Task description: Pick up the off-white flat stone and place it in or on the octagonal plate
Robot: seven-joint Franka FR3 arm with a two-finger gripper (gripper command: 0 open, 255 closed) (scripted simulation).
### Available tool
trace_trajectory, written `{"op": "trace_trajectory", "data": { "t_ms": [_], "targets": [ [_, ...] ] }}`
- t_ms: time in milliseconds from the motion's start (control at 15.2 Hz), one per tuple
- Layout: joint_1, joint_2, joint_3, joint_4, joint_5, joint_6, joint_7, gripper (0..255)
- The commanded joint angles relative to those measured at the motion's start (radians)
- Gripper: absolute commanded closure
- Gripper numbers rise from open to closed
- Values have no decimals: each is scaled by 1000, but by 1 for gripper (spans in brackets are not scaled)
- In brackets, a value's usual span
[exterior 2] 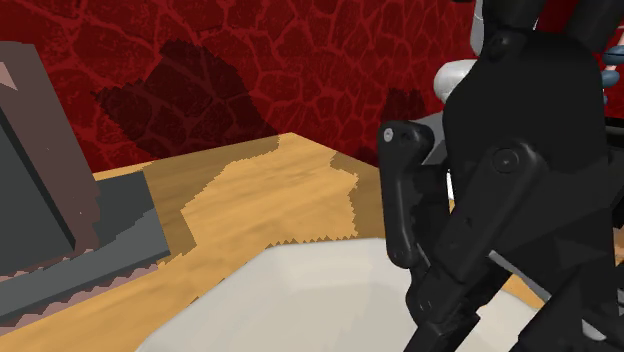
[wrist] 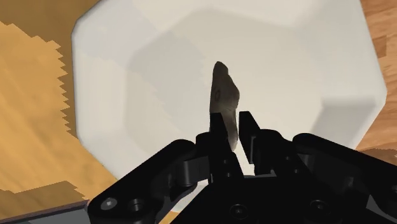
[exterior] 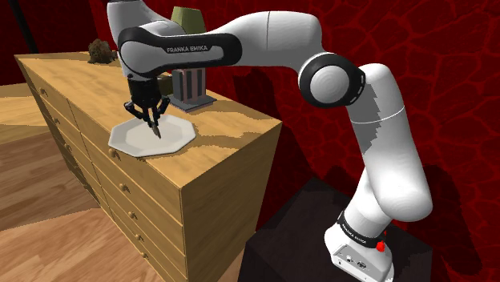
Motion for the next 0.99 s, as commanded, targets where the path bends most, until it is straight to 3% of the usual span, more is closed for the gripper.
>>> {"op": "trace_trajectory", "data": {
  "t_ms": [0,660,726,924],
  "targets": [
    [-5,12,-5,-36,-3,26,5,255],
    [-8,15,-4,-66,-6,57,11,255],
    [-8,11,-4,-74,-6,61,13,0],
    [-8,16,-4,-66,-6,58,11,0]
  ]
}}
